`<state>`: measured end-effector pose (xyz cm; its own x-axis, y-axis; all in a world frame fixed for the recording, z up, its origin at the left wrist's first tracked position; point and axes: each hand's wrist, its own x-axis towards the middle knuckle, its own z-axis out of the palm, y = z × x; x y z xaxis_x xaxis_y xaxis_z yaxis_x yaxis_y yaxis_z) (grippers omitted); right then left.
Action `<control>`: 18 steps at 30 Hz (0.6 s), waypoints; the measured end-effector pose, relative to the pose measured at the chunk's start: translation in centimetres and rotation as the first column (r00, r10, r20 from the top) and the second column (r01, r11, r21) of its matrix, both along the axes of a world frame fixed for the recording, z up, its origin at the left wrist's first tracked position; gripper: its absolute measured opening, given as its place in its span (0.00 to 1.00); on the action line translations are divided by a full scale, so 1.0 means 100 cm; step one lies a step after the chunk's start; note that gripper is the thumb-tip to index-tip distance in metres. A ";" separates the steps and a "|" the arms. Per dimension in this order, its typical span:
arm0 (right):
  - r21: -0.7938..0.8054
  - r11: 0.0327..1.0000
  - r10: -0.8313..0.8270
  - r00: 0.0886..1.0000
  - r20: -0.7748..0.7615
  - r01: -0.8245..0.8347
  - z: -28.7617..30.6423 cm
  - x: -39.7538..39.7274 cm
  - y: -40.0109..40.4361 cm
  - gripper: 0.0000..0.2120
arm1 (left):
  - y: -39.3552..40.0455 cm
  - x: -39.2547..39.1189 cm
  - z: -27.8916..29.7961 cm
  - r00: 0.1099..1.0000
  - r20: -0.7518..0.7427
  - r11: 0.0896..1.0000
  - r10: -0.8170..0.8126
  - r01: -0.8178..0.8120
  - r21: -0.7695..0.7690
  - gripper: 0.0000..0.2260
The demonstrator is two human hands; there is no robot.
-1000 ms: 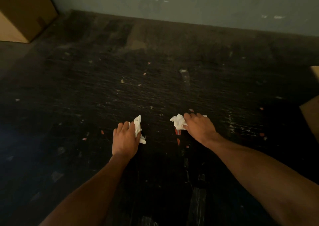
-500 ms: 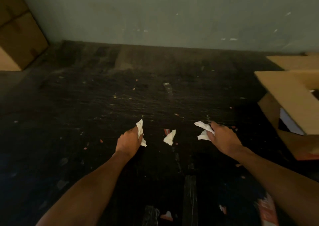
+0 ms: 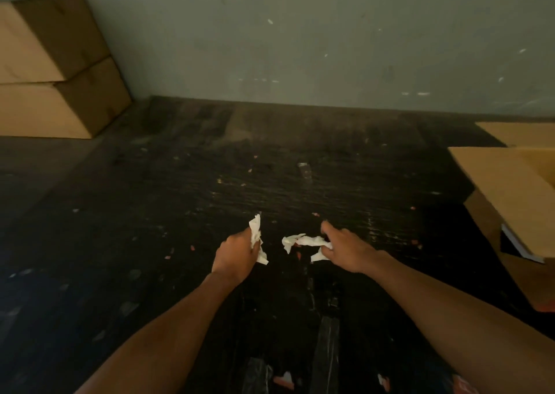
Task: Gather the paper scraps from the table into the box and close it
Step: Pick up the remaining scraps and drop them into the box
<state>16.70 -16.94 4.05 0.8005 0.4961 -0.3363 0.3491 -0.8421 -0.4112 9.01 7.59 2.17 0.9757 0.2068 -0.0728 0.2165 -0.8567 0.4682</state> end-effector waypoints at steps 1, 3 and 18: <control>-0.004 1.000 0.019 0.999 -0.026 -0.019 -0.003 0.001 0.009 0.15 | 0.003 -0.005 0.000 1.000 -0.001 1.000 0.020 -0.020 -0.003 0.10; -0.017 0.999 0.045 0.996 -0.072 -0.047 -0.011 0.003 0.025 0.22 | 0.009 -0.017 -0.002 0.998 -0.003 0.998 0.056 -0.056 -0.013 0.10; -0.143 0.989 -0.053 0.997 -0.055 0.045 -0.055 0.005 0.064 0.20 | 0.047 -0.052 -0.025 0.986 -0.129 0.992 0.105 -0.113 -0.054 0.10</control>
